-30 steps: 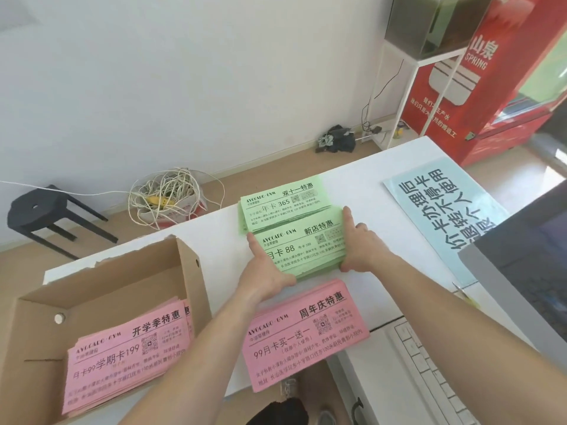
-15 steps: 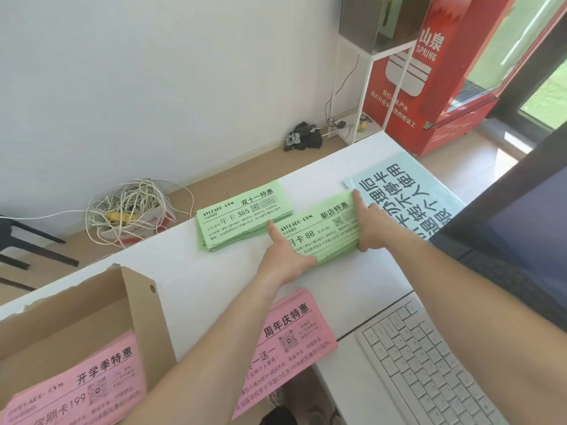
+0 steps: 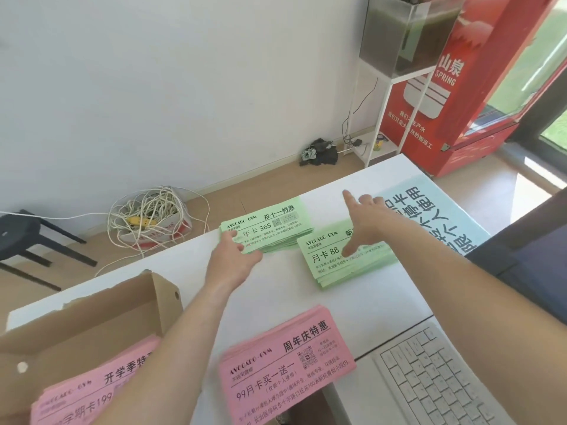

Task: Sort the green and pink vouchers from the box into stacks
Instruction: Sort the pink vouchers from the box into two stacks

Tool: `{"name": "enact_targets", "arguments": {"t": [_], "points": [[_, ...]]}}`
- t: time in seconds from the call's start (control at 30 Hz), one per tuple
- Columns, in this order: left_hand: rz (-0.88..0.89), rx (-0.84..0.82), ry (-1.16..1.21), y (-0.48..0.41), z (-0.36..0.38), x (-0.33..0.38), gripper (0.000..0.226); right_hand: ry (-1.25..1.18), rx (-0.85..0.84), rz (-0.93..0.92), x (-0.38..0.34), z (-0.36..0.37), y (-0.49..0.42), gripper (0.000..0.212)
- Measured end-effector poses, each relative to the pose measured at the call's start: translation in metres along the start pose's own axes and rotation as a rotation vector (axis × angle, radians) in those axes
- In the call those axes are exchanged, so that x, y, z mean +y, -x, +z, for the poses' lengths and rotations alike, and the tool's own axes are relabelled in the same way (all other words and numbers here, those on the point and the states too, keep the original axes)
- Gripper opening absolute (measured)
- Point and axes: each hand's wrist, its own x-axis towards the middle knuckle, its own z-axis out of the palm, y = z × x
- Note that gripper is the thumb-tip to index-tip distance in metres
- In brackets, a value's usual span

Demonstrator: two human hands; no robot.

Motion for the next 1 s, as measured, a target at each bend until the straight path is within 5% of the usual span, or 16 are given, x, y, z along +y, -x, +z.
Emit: {"name": "enact_targets", "arguments": {"t": [0.2, 0.73, 0.93, 1.0], "points": [[-0.133, -0.012, -0.139, -0.042, -0.012, -0.03, 0.112, -0.106, 0.022, -0.083, -0.081, 0.001, -0.065, 0.085], [-0.004, -0.218, -0.166, -0.067, 0.037, 0.007, 0.115, -0.219, -0.092, 0.059, -0.05, 0.014, -0.119, 0.119], [0.044, -0.311, -0.126, -0.08, 0.056, 0.042, 0.101, -0.343, -0.005, 0.133, -0.012, -0.006, -0.127, 0.075], [0.037, -0.326, -0.091, -0.087, 0.061, 0.047, 0.089, -0.366, 0.007, 0.148, -0.002, -0.009, -0.131, 0.075]]}}
